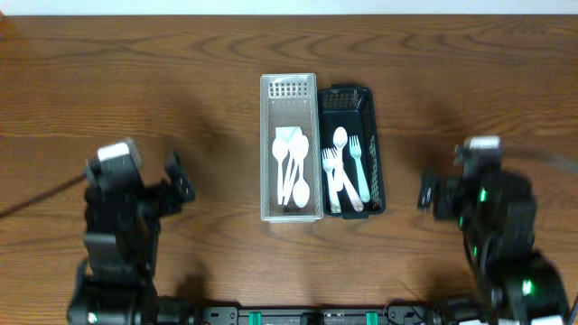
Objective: Pack container
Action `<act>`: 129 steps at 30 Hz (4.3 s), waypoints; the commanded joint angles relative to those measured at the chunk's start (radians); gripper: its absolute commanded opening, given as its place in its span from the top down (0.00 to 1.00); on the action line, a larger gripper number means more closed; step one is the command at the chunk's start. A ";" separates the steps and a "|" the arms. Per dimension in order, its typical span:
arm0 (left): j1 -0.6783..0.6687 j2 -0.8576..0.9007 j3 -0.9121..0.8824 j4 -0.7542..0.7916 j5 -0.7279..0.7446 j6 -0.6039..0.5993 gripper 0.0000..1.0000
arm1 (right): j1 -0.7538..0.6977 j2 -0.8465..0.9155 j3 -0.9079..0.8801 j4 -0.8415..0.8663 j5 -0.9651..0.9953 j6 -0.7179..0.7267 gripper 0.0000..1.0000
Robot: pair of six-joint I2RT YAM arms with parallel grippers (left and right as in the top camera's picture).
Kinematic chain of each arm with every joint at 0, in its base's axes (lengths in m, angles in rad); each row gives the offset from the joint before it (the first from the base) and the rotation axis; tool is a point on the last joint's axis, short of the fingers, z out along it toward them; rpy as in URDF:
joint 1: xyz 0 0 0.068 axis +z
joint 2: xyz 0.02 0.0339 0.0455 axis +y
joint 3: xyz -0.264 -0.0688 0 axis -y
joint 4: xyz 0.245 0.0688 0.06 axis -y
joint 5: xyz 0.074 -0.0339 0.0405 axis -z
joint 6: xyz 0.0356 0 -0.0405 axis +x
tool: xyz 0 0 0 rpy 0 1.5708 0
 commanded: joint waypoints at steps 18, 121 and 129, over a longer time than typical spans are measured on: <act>0.002 -0.182 -0.321 0.142 -0.192 0.036 0.02 | 0.042 -0.401 -0.368 0.158 0.136 0.017 0.01; 0.019 -0.488 -0.423 0.023 0.094 0.140 0.02 | 0.012 -0.661 -0.746 0.657 0.021 -0.070 0.01; 0.019 -0.571 -0.637 0.365 0.248 0.314 0.02 | 0.012 -0.660 -0.746 0.657 0.022 -0.070 0.01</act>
